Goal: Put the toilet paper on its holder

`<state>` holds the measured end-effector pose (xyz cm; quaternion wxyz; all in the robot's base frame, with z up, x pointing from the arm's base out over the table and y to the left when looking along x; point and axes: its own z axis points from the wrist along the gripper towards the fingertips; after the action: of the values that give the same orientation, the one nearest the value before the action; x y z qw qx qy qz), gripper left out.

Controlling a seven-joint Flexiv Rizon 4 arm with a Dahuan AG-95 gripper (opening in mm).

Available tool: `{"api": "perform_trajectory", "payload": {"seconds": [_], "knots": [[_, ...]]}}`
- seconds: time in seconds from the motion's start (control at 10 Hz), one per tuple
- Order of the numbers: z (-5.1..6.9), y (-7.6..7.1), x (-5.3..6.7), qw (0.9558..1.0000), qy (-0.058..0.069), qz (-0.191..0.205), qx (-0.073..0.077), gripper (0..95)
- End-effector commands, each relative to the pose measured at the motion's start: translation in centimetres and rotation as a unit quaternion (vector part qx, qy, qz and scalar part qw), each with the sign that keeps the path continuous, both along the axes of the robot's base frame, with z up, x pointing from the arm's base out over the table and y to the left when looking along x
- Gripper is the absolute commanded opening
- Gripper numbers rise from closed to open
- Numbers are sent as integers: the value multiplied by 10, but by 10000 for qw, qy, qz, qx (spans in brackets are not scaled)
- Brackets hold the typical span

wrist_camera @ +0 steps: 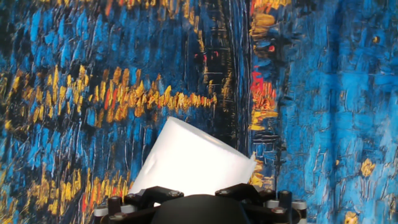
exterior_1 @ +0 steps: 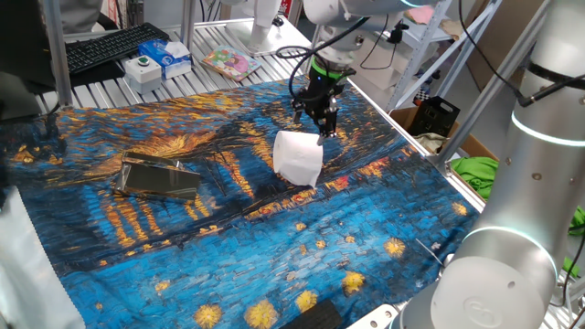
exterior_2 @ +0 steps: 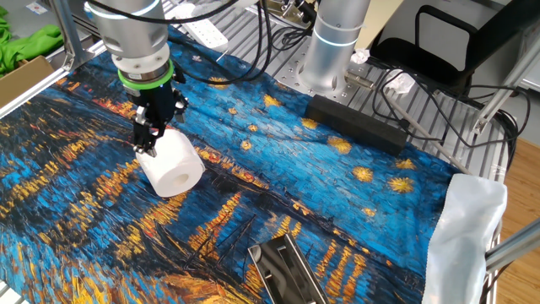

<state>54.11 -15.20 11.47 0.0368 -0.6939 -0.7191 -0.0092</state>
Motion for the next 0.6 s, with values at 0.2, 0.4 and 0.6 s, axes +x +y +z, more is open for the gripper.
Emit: {"api": "perform_trajectory", "payload": {"seconds": [0.2, 0.4, 0.6], "knots": [[-10, -1, 0, 9999, -105, -22, -17, 950], [-17, -1, 0, 9998, -202, -79, -44, 950], [-23, -1, 0, 9994, -304, -140, -44, 950]]}}
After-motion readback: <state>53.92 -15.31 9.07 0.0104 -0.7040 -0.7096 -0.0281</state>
